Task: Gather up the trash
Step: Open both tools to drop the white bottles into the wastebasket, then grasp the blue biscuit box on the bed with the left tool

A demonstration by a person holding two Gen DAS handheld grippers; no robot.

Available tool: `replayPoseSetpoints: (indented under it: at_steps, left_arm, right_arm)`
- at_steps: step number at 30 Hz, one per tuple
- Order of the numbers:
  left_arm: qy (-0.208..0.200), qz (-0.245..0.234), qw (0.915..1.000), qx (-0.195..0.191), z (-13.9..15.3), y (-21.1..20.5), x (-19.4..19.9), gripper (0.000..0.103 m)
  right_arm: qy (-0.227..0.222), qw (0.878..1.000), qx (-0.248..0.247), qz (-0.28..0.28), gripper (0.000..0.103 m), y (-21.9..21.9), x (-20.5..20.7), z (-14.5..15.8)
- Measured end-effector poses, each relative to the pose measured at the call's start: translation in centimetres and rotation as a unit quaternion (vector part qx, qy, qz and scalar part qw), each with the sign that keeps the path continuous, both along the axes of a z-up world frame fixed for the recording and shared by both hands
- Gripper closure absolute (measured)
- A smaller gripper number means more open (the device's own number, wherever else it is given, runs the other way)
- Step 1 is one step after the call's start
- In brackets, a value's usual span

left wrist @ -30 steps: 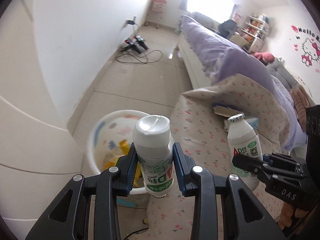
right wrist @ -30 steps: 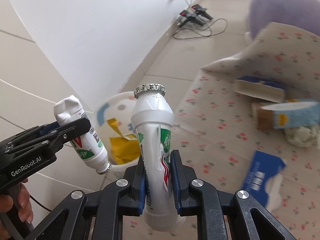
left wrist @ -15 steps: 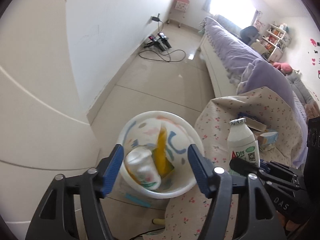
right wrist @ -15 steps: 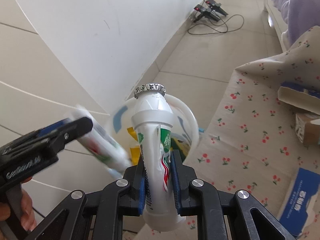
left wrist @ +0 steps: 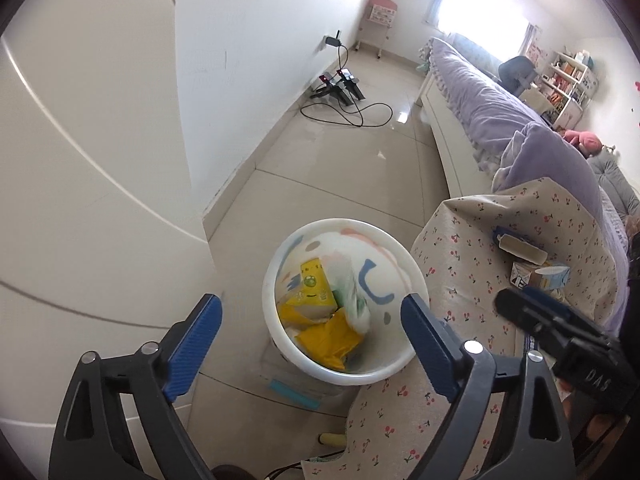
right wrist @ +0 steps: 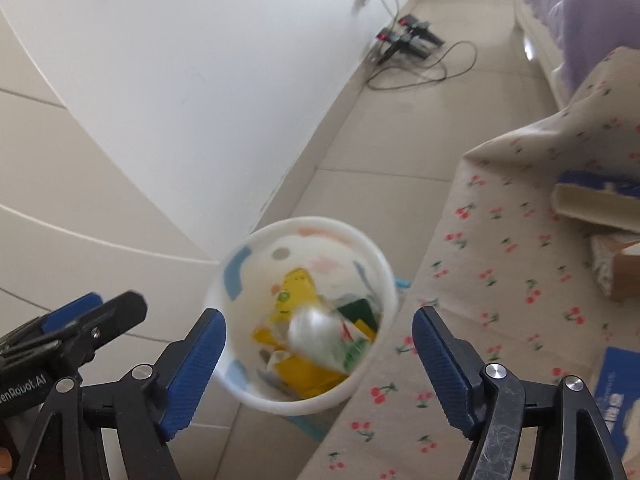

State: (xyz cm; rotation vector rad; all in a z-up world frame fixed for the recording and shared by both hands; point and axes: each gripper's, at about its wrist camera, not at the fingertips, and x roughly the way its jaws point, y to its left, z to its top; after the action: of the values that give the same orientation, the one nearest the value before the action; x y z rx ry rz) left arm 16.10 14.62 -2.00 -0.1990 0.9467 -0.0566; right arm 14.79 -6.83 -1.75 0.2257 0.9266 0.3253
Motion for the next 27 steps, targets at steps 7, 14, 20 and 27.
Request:
replayPoseSetpoints:
  at_steps: [7,14,20,27]
  left_arm:
    - [-0.022,-0.015,0.9996,0.011,0.8,-2.0,-1.4,0.006]
    - [-0.05,-0.032,0.9976,0.034,1.0,-5.3,-2.9,0.005]
    - [-0.059,-0.044,0.9964,0.043,0.6,-8.0,-3.8,0.005]
    - [-0.06,-0.092,0.9923,0.056,-0.1,-12.8,-4.6,0.005]
  right_arm:
    - [-0.046,0.997,-0.042,-0.055,0.013,-3.1,-2.2,1.7]
    - [-0.075,0.988,-0.071,-0.114,0.011,-7.7,-5.0,2.6]
    - [-0.101,0.977,-0.12,-0.142,0.011,-10.7,-7.6,2.5]
    - [-0.107,0.971,-0.137,-0.166,0.011,-14.2,-9.9,2.3]
